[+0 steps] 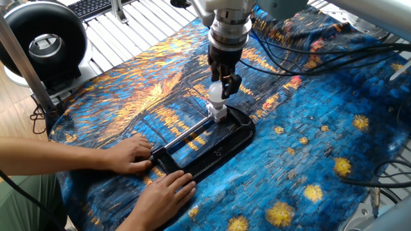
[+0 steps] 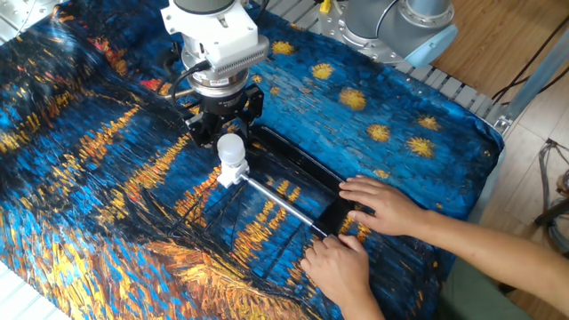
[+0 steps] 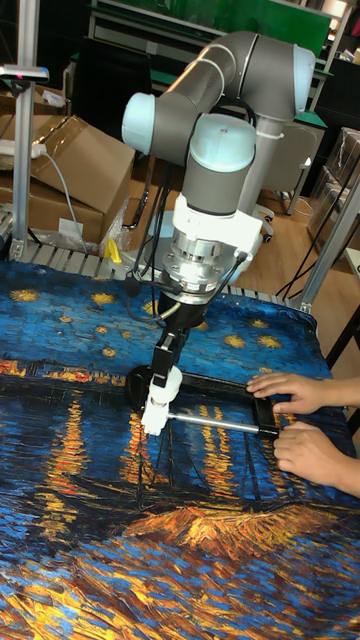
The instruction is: Install the light bulb by rotating it
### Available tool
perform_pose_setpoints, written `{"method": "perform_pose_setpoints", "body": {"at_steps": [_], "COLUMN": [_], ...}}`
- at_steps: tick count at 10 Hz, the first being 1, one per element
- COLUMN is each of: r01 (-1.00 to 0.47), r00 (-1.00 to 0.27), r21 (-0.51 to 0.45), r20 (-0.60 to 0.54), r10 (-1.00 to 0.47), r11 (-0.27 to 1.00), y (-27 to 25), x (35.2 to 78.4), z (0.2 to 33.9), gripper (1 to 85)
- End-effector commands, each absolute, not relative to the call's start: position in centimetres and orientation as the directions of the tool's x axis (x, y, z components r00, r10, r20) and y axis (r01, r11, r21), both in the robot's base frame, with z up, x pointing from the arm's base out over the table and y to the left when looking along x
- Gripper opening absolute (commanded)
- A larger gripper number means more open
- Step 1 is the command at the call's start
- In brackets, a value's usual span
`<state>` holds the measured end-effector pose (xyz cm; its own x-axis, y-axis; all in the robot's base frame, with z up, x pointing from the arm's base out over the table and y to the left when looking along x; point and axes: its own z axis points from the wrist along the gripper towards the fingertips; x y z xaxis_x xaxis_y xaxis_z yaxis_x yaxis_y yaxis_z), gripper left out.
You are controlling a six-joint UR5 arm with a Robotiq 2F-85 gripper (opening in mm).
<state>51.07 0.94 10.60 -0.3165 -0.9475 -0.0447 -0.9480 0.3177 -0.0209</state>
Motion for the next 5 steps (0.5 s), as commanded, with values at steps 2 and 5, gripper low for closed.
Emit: {"method": "perform_pose_setpoints", "body": {"at_steps": [2,5], "r01": [-0.94,-0.934], "r00": [-0.337,-0.353], "r21": [-0.027,-0.031], "r20": [-0.058,-0.06], "r10": [-0.94,-0.934], "r11": [0.339,0.355], "y": [1.24,1.38], "x": [51.34,51.41], "z": [10.18,10.03], "gripper": [59.0,56.3]}}
